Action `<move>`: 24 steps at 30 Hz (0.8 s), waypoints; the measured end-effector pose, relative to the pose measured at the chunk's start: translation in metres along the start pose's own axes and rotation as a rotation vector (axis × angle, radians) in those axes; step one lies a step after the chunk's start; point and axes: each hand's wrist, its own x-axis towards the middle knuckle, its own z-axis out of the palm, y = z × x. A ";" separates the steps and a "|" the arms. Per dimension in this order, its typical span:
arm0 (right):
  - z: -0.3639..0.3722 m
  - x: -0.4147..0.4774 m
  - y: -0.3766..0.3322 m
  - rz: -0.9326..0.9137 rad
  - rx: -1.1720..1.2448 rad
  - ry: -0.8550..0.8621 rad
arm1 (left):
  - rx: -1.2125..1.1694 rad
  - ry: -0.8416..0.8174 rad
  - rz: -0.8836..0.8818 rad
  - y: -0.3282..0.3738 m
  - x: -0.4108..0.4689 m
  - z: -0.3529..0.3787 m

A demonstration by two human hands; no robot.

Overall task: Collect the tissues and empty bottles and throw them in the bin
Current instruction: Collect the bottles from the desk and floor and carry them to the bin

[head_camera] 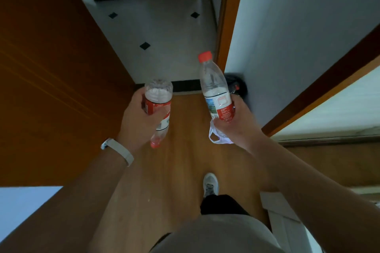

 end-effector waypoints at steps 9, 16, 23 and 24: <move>-0.027 0.087 -0.006 -0.014 0.003 0.032 | 0.030 -0.031 0.059 0.041 0.085 0.019; -0.012 0.126 -0.017 0.031 -0.030 0.070 | 0.009 -0.061 0.096 0.037 0.136 0.007; 0.013 0.169 -0.034 0.129 -0.099 0.194 | -0.001 -0.223 0.124 0.012 0.225 -0.005; 0.016 0.173 -0.038 0.152 -0.101 0.229 | -0.008 -0.258 0.138 0.011 0.240 -0.007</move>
